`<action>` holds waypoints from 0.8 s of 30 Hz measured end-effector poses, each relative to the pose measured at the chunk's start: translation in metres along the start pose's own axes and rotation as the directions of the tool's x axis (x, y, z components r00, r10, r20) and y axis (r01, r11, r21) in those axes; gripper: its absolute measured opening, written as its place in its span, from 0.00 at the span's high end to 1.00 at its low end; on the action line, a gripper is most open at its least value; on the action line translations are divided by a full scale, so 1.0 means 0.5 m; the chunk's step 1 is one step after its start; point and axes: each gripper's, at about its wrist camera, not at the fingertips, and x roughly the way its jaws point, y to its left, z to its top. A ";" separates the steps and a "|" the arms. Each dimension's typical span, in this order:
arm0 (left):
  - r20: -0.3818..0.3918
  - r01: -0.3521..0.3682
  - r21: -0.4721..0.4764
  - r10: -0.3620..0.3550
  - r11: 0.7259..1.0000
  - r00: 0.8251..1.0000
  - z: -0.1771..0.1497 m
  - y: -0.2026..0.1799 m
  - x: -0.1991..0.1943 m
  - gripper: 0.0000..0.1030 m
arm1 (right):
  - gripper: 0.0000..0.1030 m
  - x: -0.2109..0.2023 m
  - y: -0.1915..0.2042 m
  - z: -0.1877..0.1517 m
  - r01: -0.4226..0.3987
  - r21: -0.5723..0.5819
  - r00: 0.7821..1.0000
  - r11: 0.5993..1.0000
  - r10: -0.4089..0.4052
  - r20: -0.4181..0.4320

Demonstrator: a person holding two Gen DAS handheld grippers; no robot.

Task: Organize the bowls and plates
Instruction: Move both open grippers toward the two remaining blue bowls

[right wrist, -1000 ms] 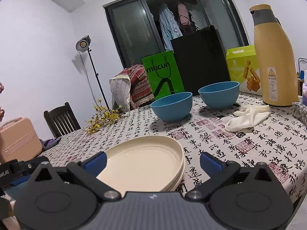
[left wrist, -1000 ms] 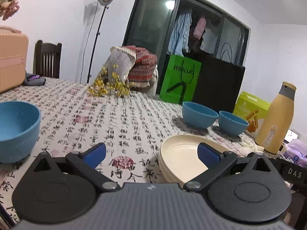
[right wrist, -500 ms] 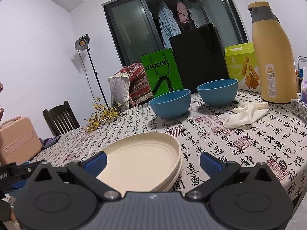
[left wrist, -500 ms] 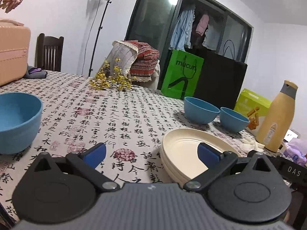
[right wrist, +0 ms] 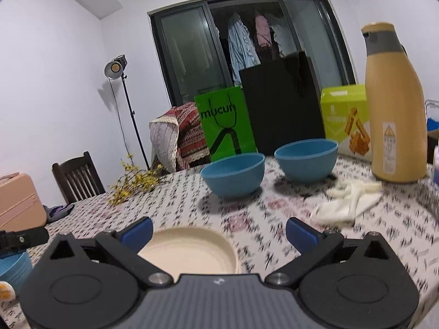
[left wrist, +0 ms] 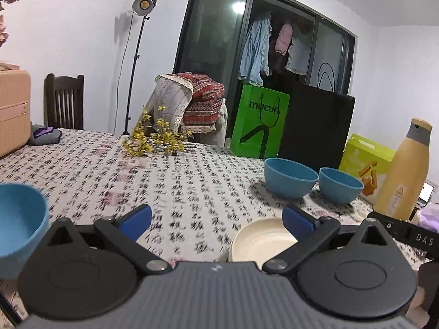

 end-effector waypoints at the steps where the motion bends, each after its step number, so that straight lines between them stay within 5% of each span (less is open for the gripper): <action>1: 0.001 0.002 0.002 -0.002 1.000 1.000 0.007 -0.002 0.007 0.00 | 0.00 0.006 -0.002 0.007 0.003 -0.006 1.000 1.000 -0.003 0.004; 24: -0.080 0.075 0.077 -0.069 0.994 0.994 0.167 -0.091 0.171 0.00 | 0.00 0.166 -0.021 0.171 0.035 -0.017 0.999 0.999 -0.034 0.011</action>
